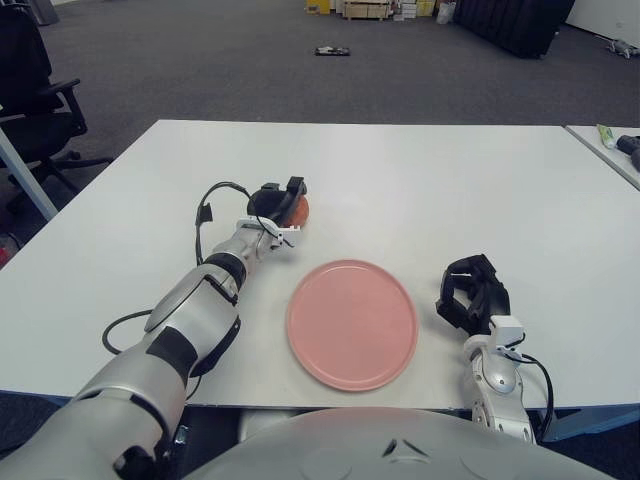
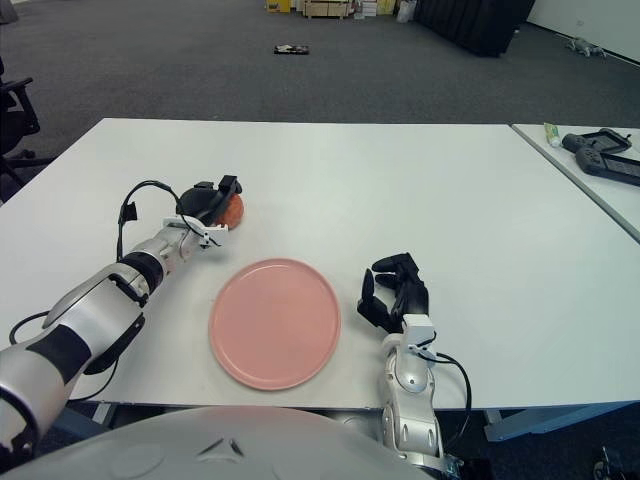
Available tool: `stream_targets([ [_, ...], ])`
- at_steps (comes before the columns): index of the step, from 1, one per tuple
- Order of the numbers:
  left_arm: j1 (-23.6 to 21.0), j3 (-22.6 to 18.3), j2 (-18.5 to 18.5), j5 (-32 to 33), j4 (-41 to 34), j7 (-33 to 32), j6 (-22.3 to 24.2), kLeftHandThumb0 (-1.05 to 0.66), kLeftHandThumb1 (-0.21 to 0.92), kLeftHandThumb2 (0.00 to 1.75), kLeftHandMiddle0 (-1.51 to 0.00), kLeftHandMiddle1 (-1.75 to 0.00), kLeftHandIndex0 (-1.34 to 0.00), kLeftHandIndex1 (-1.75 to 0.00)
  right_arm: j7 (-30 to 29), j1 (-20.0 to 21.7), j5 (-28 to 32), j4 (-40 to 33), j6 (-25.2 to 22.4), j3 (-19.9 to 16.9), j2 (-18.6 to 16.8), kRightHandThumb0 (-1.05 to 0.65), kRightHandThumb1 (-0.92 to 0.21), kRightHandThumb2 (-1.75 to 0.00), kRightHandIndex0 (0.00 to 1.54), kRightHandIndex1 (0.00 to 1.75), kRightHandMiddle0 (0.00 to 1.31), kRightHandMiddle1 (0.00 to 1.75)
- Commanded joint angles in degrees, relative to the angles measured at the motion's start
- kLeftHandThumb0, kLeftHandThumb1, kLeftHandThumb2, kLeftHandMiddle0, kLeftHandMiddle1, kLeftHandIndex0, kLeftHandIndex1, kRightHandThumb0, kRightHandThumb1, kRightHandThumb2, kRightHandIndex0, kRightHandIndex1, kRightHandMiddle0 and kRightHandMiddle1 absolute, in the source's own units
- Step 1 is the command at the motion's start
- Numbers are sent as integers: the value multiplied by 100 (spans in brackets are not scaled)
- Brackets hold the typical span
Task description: Put the apple into the plate.
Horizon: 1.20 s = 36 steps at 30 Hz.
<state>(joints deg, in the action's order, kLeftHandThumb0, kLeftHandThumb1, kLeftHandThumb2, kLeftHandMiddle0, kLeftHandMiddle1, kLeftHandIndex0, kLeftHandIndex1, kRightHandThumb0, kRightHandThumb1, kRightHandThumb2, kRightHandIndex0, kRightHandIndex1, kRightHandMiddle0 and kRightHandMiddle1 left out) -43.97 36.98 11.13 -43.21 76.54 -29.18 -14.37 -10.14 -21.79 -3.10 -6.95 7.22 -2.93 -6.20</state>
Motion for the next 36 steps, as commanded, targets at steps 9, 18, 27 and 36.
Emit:
stream_targets([
  [9, 255, -150, 4, 66, 150, 300, 134, 0, 4, 161, -86, -166, -58, -175, 26, 4, 71, -34, -113, -38, 8, -42, -50, -110, 98, 175, 47, 175],
  [18, 188, -521, -75, 434, 91, 718, 248, 0, 1, 164, -87, -165, -60, -175, -9, 19, 39, -32, -159, -59, 13, -42, -50, -110, 98, 175, 47, 175],
  [27, 176, -780, -79, 707, 14, 906, 247, 0, 2, 163, -88, -163, -60, -175, 2, 48, 49, -11, -131, -81, 19, -42, -50, -110, 98, 175, 47, 175],
  [36, 150, -981, -53, 883, -49, 974, 154, 0, 4, 160, -86, -163, -59, -175, 65, 85, 142, 38, -98, -104, 12, -42, -50, -110, 98, 175, 46, 175],
])
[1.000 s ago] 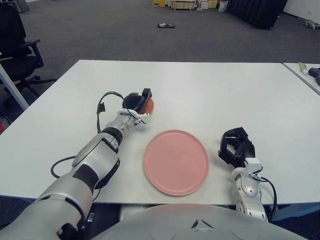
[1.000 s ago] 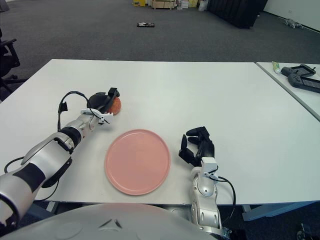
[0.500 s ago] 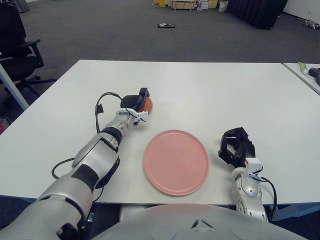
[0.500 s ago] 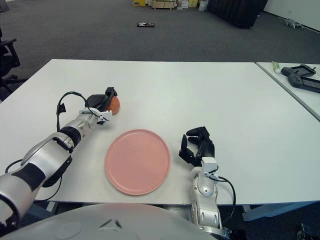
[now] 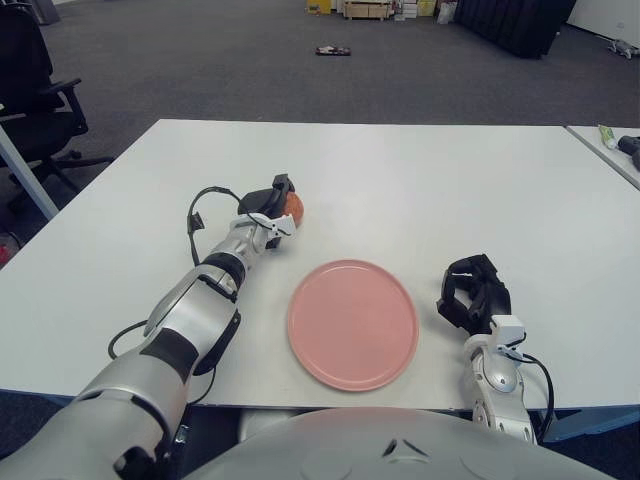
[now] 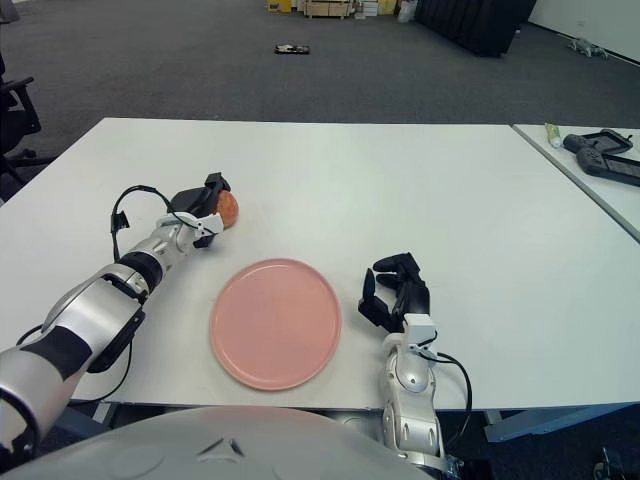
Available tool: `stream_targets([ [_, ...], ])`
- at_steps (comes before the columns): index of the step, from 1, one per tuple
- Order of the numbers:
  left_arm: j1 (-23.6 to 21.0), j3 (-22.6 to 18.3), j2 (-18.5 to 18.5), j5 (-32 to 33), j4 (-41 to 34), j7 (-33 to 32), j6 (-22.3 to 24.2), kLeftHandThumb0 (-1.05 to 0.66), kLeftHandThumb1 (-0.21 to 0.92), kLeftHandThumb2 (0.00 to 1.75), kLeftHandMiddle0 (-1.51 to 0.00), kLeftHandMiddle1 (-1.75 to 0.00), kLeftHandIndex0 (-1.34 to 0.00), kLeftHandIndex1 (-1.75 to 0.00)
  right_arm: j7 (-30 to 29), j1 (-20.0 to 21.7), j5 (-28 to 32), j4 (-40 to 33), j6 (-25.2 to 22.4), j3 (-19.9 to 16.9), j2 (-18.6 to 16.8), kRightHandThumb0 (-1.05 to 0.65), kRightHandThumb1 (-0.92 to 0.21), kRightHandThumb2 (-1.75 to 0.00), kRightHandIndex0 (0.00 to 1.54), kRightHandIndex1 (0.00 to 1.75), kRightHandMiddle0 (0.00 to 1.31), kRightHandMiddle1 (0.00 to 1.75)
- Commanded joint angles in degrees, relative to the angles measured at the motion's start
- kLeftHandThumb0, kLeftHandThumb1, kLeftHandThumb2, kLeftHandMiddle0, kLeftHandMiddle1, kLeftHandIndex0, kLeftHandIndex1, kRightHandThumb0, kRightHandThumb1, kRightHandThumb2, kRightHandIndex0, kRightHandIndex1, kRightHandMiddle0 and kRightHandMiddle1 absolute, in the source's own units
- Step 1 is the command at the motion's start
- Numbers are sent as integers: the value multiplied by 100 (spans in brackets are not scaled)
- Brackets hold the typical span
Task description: Put the apple into the plate.
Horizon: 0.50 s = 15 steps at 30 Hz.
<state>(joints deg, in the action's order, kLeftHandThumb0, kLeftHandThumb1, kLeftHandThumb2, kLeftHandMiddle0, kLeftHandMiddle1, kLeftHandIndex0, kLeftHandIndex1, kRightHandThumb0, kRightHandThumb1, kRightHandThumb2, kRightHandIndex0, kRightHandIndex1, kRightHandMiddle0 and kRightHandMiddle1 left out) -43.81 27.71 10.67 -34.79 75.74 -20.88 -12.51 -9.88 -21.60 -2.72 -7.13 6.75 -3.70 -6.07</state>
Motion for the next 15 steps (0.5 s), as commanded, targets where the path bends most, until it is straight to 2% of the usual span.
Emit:
stream_targets([
  [1, 139, -70, -7, 55, 27, 127, -51, 0, 4, 160, -86, -164, -59, -175, 48, 69, 117, 58, -54, -30, -3, -42, -50, -110, 99, 175, 47, 175],
  [5, 133, -79, 15, 33, 8, 14, -116, 0, 5, 160, -85, -165, -58, -175, 58, 82, 128, 56, -80, -39, -13, -42, -49, -111, 100, 175, 47, 175],
  [13, 79, -311, 31, 242, -99, 84, -237, 0, 16, 151, -72, -174, -51, -175, 32, 118, 108, 57, -119, -43, -24, -43, -49, -112, 100, 175, 48, 175],
  [15, 75, -350, 36, 266, -123, 76, -276, 0, 14, 153, -73, -174, -52, -175, 23, 122, 88, 58, -126, -41, -21, -43, -49, -112, 100, 175, 48, 175],
])
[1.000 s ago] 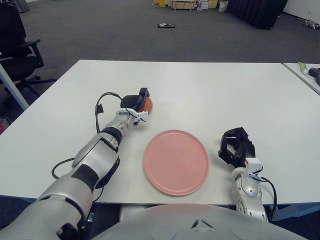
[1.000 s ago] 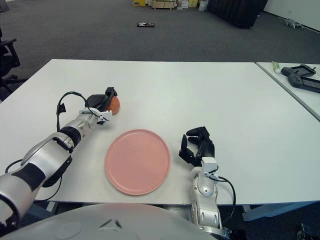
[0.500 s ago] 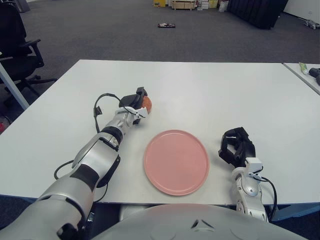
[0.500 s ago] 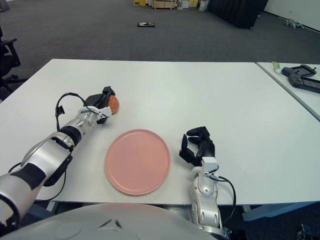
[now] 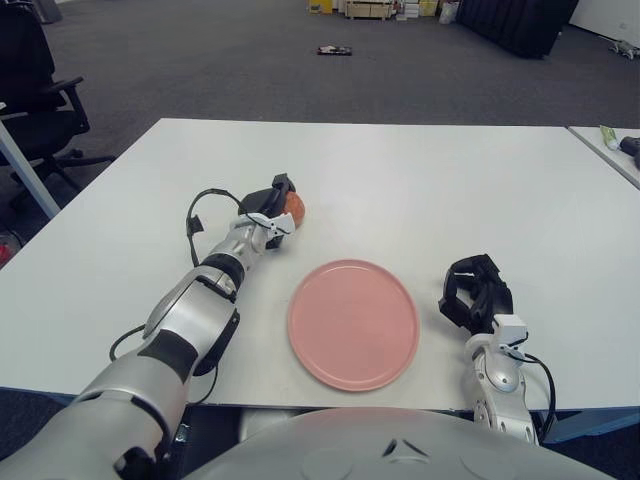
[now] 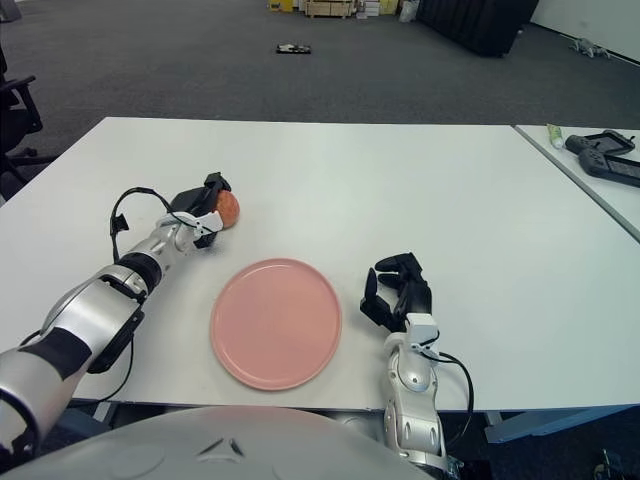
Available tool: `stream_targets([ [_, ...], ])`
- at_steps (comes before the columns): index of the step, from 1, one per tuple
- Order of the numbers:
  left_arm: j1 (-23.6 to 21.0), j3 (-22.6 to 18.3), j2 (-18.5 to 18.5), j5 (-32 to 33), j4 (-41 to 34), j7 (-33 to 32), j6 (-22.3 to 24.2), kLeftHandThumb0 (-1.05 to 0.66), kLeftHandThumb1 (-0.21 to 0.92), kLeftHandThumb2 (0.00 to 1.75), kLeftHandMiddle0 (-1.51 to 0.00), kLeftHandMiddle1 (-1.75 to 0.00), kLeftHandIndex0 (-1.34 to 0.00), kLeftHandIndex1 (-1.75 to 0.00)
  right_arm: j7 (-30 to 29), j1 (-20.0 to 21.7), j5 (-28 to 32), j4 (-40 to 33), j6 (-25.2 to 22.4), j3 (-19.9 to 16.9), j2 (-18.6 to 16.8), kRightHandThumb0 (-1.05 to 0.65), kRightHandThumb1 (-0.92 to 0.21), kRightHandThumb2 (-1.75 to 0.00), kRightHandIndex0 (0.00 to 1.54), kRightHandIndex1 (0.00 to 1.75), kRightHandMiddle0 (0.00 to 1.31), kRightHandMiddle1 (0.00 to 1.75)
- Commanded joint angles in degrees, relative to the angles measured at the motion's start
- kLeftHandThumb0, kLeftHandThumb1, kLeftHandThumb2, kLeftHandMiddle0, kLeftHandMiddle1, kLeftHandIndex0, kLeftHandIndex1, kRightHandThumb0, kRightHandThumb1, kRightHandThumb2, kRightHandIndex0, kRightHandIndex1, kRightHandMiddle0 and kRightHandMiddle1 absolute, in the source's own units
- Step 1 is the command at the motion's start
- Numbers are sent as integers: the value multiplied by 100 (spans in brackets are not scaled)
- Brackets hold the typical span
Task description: Put the apple into the plate.
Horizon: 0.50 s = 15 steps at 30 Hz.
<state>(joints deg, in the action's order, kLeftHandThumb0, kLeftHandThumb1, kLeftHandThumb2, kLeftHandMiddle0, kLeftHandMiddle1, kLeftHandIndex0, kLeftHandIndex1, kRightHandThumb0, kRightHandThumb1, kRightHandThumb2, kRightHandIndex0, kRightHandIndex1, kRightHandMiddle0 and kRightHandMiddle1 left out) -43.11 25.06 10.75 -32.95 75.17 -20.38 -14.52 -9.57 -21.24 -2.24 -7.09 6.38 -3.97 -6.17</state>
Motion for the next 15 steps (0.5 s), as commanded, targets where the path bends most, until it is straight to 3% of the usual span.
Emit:
stream_targets([
  [1, 4, -103, 31, 92, -79, 12, -98, 0, 13, 154, -74, -174, -53, -175, -14, 88, 27, 53, -95, -12, -8, -43, -48, -112, 100, 175, 48, 175],
  [15, 5, -458, 86, 315, -327, -263, -459, 0, 8, 159, -77, -175, -57, -175, -30, 101, -70, 51, -97, 6, 11, -42, -50, -110, 102, 175, 47, 175],
])
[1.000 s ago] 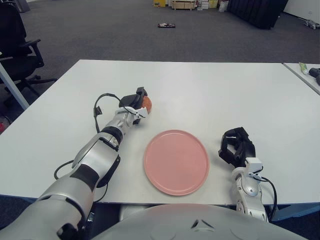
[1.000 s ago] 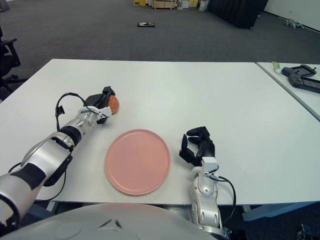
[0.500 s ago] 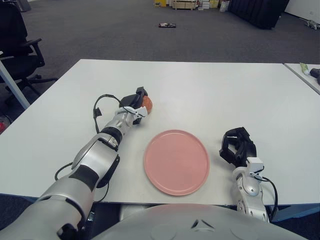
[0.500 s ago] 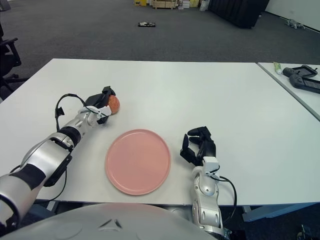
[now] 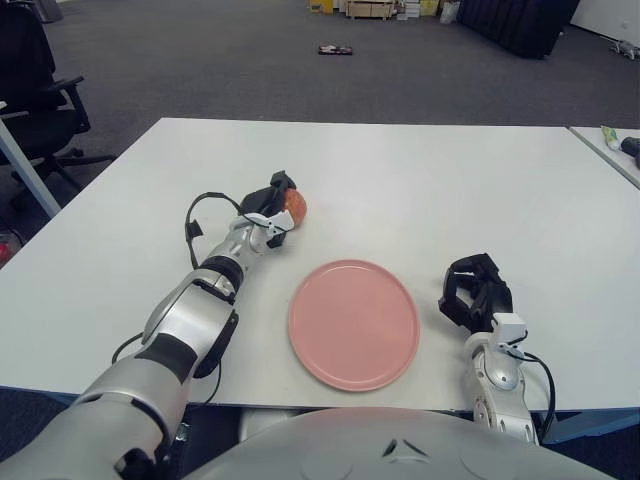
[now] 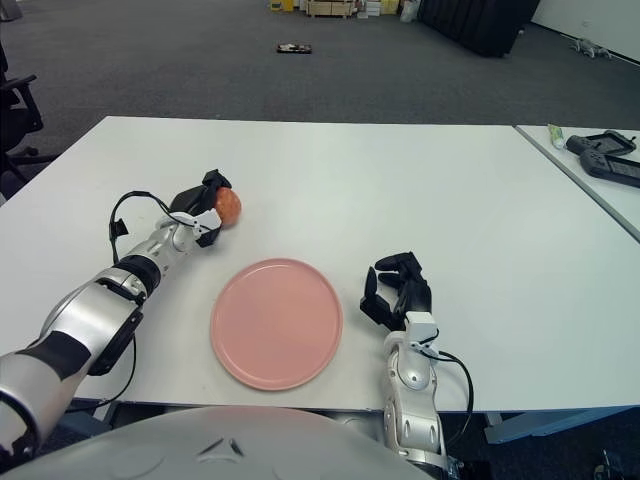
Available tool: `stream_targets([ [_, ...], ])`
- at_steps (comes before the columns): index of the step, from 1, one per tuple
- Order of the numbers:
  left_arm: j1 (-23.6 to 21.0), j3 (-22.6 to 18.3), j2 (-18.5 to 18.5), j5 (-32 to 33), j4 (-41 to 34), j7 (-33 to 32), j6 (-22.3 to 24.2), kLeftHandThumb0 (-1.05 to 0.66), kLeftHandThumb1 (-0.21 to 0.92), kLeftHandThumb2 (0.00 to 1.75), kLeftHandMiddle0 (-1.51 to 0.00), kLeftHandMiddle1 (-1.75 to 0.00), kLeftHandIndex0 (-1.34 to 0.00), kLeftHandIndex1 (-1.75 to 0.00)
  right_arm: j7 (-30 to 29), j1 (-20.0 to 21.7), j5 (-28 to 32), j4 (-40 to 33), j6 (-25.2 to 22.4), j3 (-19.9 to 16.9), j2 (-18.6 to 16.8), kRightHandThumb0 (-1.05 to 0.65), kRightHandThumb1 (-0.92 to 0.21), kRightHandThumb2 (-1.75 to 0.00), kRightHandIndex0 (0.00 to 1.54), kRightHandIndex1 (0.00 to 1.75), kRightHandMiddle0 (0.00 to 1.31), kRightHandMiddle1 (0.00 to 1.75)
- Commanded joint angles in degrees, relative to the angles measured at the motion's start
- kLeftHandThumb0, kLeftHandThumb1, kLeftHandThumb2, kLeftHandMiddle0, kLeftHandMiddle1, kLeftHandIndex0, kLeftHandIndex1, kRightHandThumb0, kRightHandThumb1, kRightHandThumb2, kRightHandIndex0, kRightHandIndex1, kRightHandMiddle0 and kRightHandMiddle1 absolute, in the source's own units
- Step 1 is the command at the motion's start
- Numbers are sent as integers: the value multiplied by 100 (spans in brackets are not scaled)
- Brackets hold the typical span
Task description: Put the apple into the plate.
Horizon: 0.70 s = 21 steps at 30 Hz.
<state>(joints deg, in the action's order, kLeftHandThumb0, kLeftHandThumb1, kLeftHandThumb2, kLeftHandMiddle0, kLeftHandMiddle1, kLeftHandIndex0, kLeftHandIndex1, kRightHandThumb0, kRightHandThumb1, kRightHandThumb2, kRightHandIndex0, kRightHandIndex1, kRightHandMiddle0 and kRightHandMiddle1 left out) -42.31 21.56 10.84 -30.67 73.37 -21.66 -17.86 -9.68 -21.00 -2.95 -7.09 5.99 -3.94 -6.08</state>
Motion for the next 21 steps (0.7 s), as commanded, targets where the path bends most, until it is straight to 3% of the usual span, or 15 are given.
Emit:
stream_targets([
  [1, -67, -135, 84, 109, -173, -153, -176, 0, 8, 159, -77, -175, -57, -175, -14, 74, 6, 49, -57, 4, 1, -42, -50, -110, 102, 175, 47, 175],
  [14, 183, -555, 345, 498, -1071, 36, -966, 0, 14, 153, -72, -175, -53, -175, 16, 73, -1, 65, -26, 26, 33, -42, -49, -111, 101, 175, 47, 175],
  [21, 847, -696, 417, 524, -2798, 128, -1002, 0, 16, 151, -71, -175, -52, -175, 0, 90, 10, 84, -46, 25, 12, -42, -49, -111, 101, 175, 47, 175],
])
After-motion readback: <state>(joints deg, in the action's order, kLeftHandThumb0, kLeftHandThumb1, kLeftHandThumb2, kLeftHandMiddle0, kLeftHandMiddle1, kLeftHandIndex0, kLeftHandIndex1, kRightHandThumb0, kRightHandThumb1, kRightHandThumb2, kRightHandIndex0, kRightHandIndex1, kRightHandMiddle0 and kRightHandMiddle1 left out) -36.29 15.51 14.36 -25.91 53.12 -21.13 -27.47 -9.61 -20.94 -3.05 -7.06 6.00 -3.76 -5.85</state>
